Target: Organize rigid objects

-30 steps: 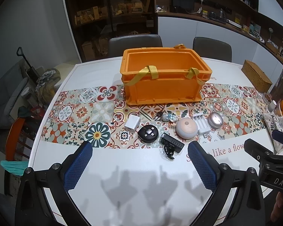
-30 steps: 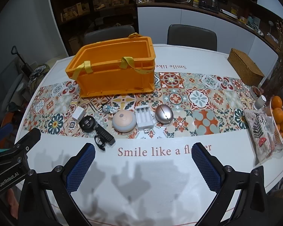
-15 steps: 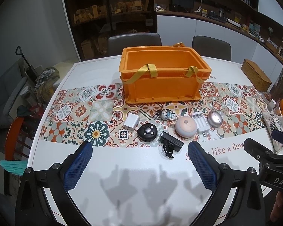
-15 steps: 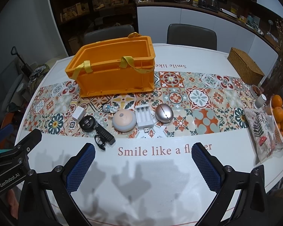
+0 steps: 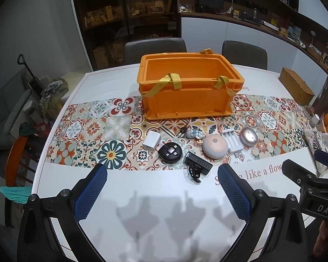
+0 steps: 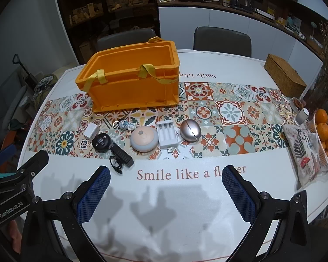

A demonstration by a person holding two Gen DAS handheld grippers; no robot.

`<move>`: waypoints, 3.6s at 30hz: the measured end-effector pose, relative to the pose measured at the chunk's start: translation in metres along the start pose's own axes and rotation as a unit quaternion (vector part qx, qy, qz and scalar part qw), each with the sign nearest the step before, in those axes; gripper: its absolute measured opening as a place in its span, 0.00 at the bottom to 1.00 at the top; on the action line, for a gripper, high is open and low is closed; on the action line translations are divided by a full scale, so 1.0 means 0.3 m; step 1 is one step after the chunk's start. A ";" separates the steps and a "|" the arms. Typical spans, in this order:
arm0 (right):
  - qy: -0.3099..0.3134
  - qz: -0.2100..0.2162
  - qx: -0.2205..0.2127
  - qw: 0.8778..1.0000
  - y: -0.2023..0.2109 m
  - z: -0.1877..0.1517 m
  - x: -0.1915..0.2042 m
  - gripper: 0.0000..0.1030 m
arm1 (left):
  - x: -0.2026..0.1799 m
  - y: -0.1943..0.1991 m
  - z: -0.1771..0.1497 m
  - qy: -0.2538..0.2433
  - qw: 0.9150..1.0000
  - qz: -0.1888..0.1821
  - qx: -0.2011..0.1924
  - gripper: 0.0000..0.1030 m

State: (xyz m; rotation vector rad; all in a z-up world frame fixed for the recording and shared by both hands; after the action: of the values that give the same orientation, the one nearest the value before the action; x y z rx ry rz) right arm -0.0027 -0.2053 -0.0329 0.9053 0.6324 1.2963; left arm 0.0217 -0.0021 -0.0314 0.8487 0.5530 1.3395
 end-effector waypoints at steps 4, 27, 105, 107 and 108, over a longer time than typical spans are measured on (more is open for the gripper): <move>0.001 0.001 0.000 1.000 -0.002 0.002 -0.001 1.00 | -0.002 -0.001 -0.002 -0.001 1.000 0.000 0.000 1.00; 0.000 0.001 0.002 1.000 -0.007 0.006 0.001 1.00 | -0.004 -0.006 -0.012 -0.002 1.000 0.001 0.001 1.00; 0.047 0.096 0.190 0.976 -0.718 -0.113 0.340 0.65 | 0.219 -0.594 -0.178 0.030 0.981 -0.015 0.192 1.00; 0.054 0.091 0.190 0.976 -0.730 -0.113 0.345 0.62 | 0.217 -0.600 -0.180 0.029 0.980 -0.016 0.195 1.00; 0.058 0.090 0.186 0.977 -0.729 -0.110 0.349 0.61 | 0.216 -0.603 -0.182 0.028 0.980 -0.017 0.196 1.00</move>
State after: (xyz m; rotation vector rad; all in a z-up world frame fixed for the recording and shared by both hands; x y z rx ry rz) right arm 0.1058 -0.1014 -0.2261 1.2203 0.9230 1.4250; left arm 0.1009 0.0708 -0.1996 1.1169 0.8914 1.2451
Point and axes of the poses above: each gripper's, at about its wrist camera, not at the fingertips, and y roughly against the way its jaws point, x to its left, z to its top, the point moved 4 cm from there along -y, roughly the way its jaws point, and after that the axes turned 7 degrees about -y, right-handed, at the moved point
